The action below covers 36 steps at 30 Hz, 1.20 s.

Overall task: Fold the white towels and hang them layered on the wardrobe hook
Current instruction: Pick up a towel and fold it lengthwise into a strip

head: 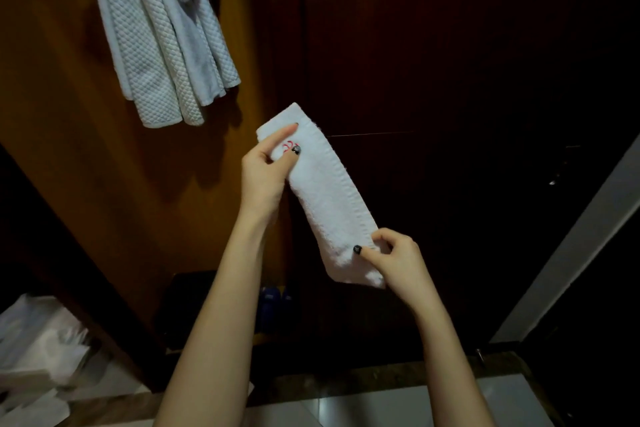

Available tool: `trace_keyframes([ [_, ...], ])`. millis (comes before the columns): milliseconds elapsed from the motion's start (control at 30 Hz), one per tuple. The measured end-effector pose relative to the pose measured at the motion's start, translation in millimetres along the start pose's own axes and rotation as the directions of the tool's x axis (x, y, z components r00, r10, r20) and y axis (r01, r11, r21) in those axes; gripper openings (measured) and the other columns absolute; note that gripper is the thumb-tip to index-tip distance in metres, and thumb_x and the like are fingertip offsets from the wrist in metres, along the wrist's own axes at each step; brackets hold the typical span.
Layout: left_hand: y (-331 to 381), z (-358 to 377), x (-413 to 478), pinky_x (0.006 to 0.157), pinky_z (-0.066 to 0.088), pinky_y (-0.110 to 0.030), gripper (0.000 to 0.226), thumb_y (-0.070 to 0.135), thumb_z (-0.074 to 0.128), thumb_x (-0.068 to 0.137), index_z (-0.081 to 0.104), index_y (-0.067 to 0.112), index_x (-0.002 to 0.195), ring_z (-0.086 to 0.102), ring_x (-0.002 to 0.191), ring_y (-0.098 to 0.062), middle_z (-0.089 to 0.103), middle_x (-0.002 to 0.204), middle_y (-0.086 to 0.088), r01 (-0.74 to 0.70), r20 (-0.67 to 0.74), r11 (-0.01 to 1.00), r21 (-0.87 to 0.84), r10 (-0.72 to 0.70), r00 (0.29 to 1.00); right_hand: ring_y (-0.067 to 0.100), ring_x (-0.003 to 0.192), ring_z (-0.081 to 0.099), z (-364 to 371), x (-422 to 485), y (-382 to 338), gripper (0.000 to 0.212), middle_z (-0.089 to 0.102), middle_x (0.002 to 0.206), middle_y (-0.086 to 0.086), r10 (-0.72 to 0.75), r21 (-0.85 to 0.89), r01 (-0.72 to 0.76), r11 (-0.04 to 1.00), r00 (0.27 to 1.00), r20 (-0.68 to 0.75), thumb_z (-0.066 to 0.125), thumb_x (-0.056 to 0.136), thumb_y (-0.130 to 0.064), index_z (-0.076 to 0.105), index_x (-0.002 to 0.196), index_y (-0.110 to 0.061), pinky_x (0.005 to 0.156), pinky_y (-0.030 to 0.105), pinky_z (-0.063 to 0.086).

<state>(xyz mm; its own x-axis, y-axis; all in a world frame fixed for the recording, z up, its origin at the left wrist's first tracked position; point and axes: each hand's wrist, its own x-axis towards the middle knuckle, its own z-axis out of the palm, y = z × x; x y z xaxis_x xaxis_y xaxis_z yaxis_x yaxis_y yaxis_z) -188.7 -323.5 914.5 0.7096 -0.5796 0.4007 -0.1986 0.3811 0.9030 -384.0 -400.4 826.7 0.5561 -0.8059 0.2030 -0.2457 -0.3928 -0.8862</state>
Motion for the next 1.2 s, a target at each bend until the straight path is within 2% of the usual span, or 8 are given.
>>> trace_keyframes([
  [33, 0, -2, 3, 0.07, 0.05, -0.018, 0.036, -0.002, 0.061, 0.09, 0.068, 0.018, 0.119, 0.066, 0.089, -0.01, 0.068, 0.119, -0.01, 0.023, -0.029, 0.999, -0.046, -0.025, 0.999, 0.0, 0.053, 0.043, -2, -1, 5, 0.019, 0.049, 0.06, -0.01, 0.017, -0.014, -0.017, 1.0, 1.0, -0.001, 0.075, 0.081, -0.011, 0.06, 0.069, -0.015, 0.052, 0.015, 0.035],
  [233, -3, -4, 12, 0.086, 0.051, -0.029, 0.036, -0.005, 0.059, 0.09, 0.066, 0.015, 0.119, 0.062, 0.099, -0.018, 0.064, 0.125, -0.019, 0.063, -0.071, 0.982, -0.176, -0.077, 0.994, -0.004, 0.079, 0.056, -1, 0, 24, 0.014, 0.063, 0.086, -0.01, 0.026, -0.06, -0.026, 0.998, 1.0, -0.006, 0.075, 0.08, -0.008, 0.071, 0.088, -0.019, 0.068, 0.002, 0.036],
  [367, -2, 5, 8, 0.097, 0.046, -0.037, 0.035, -0.004, 0.06, 0.09, 0.067, 0.018, 0.117, 0.056, 0.099, -0.026, 0.065, 0.121, -0.016, 0.074, -0.042, 0.983, -0.165, -0.082, 0.996, 0.004, 0.07, 0.05, 15, 1, 32, 0.006, 0.052, 0.078, -0.007, 0.024, -0.069, -0.026, 0.997, 0.999, -0.029, 0.077, 0.079, -0.01, 0.074, 0.085, -0.01, 0.063, 0.008, 0.035],
  [467, 1, 8, 7, 0.085, 0.043, -0.037, 0.037, -0.004, 0.06, 0.09, 0.067, 0.017, 0.118, 0.047, 0.09, -0.026, 0.067, 0.116, -0.016, 0.061, -0.028, 0.99, -0.13, -0.065, 0.998, 0.0, 0.063, 0.048, 20, 0, 38, 0.025, 0.049, 0.072, -0.007, 0.014, -0.066, -0.019, 0.998, 0.997, -0.075, 0.075, 0.08, -0.006, 0.06, 0.065, -0.019, 0.061, 0.014, 0.034],
  [600, 2, 2, 8, 0.095, 0.048, -0.043, 0.037, -0.004, 0.059, 0.09, 0.067, 0.02, 0.118, 0.058, 0.097, -0.027, 0.065, 0.123, -0.014, 0.052, -0.065, 0.994, -0.1, -0.059, 0.996, 0.001, 0.059, 0.046, 9, -1, 46, 0.025, 0.054, 0.068, -0.005, 0.02, 0.072, -0.007, 0.997, 0.985, -0.172, 0.067, 0.087, -0.003, 0.059, 0.068, -0.018, 0.059, 0.014, 0.036],
  [833, -20, -27, 3, 0.082, 0.056, -0.027, 0.036, 0.001, 0.059, 0.093, 0.066, 0.025, 0.119, 0.065, 0.104, -0.018, 0.062, 0.128, -0.007, 0.063, -0.119, 0.998, -0.029, -0.066, 0.991, 0.002, 0.062, 0.046, -13, -6, 47, 0.018, 0.053, 0.067, -0.001, 0.03, 0.403, 0.065, 0.913, 0.974, -0.224, 0.06, 0.094, -0.002, 0.06, 0.076, -0.005, 0.056, 0.015, 0.037],
  [1100, -40, -36, -8, 0.069, 0.054, -0.017, 0.038, -0.003, 0.059, 0.092, 0.062, 0.019, 0.123, 0.064, 0.096, -0.009, 0.063, 0.117, -0.001, 0.114, -0.144, 0.988, -0.106, -0.128, 0.981, 0.013, 0.067, 0.05, -18, -11, 46, 0.018, 0.054, 0.074, 0.008, 0.025, 0.354, 0.084, 0.932, 0.956, -0.293, 0.054, 0.099, -0.008, 0.057, 0.084, 0.0, 0.058, 0.024, 0.038],
  [1200, -43, -35, -9, 0.069, 0.054, -0.017, 0.039, -0.004, 0.058, 0.092, 0.061, 0.015, 0.126, 0.065, 0.092, -0.006, 0.063, 0.116, 0.0, 0.119, -0.161, 0.983, -0.138, -0.141, 0.977, 0.009, 0.069, 0.062, -23, -7, 43, 0.008, 0.066, 0.076, -0.002, 0.113, 0.421, 0.007, 0.907, 0.959, -0.26, 0.058, 0.096, -0.007, 0.063, 0.09, -0.008, 0.058, 0.017, 0.047],
])
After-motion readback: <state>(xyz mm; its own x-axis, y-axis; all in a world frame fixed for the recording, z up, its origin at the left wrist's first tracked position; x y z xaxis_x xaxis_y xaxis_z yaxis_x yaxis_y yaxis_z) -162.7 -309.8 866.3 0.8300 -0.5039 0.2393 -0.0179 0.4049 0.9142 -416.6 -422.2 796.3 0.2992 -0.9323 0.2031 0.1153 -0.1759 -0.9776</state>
